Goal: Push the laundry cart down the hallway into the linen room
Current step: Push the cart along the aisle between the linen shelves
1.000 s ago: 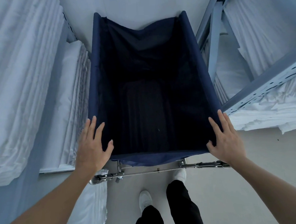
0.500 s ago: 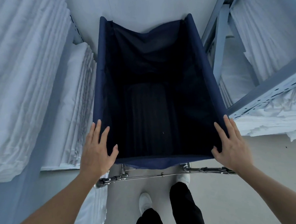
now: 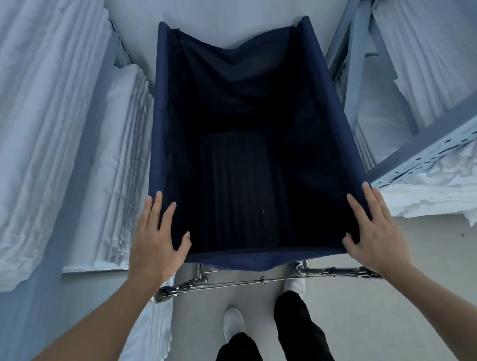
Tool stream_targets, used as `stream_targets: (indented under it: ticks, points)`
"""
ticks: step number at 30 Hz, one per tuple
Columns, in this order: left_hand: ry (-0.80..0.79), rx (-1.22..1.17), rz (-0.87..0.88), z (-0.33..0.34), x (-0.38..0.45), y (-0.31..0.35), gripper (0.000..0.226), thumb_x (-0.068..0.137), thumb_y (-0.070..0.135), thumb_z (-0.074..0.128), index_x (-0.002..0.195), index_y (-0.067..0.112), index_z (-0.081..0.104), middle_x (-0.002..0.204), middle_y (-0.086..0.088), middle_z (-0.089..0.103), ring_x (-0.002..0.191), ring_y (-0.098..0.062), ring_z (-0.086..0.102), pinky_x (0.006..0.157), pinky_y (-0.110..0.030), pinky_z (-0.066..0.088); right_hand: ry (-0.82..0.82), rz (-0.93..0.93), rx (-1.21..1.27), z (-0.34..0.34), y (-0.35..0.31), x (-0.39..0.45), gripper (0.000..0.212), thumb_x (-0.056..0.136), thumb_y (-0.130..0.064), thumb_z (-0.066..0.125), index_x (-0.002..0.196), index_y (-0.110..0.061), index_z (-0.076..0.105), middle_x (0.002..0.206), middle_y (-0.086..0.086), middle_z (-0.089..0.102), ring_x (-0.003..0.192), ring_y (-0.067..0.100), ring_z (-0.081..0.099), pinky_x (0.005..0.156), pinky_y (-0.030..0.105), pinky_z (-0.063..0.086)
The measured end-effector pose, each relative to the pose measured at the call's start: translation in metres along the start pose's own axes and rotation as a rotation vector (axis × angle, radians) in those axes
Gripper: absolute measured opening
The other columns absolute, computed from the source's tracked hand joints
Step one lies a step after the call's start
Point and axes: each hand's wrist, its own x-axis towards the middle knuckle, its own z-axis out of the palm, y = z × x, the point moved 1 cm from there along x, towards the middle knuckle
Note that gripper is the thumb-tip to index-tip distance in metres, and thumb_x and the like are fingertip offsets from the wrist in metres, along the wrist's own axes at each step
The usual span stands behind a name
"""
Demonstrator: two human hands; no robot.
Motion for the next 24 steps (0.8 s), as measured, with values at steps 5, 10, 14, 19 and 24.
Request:
stream_targets:
  ticks: [5,10,14,19,24]
  points:
    - [-0.011,0.000,-0.010,-0.001,-0.001,0.003,0.075,0.090,0.053,0.035,0.149,0.008,0.044,0.168,-0.015,0.020,0.158,-0.031,0.010,0.125,-0.046,0.020,0.002,-0.020,-0.008,0.002,0.005,0.001,0.094,0.072,-0.019,0.079,0.158,-0.010,0.040,0.176,0.014,0.015,0.162,0.038,0.021,0.113,0.057,0.049]
    - [-0.020,0.010,-0.014,-0.002,-0.005,0.009,0.075,0.091,0.054,0.034,0.150,0.009,0.043,0.169,-0.014,0.019,0.159,-0.030,0.007,0.125,-0.041,0.013,-0.002,-0.016,-0.011,0.005,0.011,0.001,0.094,0.072,-0.020,0.079,0.158,-0.012,0.040,0.177,0.012,0.012,0.162,0.036,0.020,0.109,0.057,0.052]
    - [-0.034,0.003,-0.017,-0.002,-0.003,0.009,0.076,0.091,0.054,0.034,0.150,0.009,0.043,0.169,-0.014,0.019,0.159,-0.030,0.007,0.126,-0.044,0.015,-0.007,-0.017,-0.011,0.005,0.013,0.001,0.095,0.072,-0.021,0.078,0.158,-0.012,0.039,0.177,0.011,0.011,0.163,0.035,0.018,0.113,0.057,0.049]
    - [-0.025,0.005,-0.016,-0.005,-0.006,0.012,0.074,0.091,0.053,0.034,0.149,0.007,0.045,0.168,-0.015,0.021,0.158,-0.030,0.009,0.124,-0.043,0.017,0.004,-0.021,-0.019,0.004,0.013,0.000,0.095,0.071,-0.020,0.080,0.158,-0.011,0.041,0.177,0.012,0.014,0.162,0.037,0.021,0.111,0.056,0.051]
    - [-0.048,0.000,-0.027,-0.006,-0.004,0.012,0.075,0.091,0.054,0.032,0.151,0.009,0.043,0.169,-0.014,0.018,0.158,-0.029,0.006,0.125,-0.042,0.015,0.011,-0.027,-0.036,0.006,0.016,0.001,0.096,0.071,-0.019,0.081,0.158,-0.010,0.042,0.176,0.014,0.013,0.162,0.038,0.021,0.115,0.056,0.048]
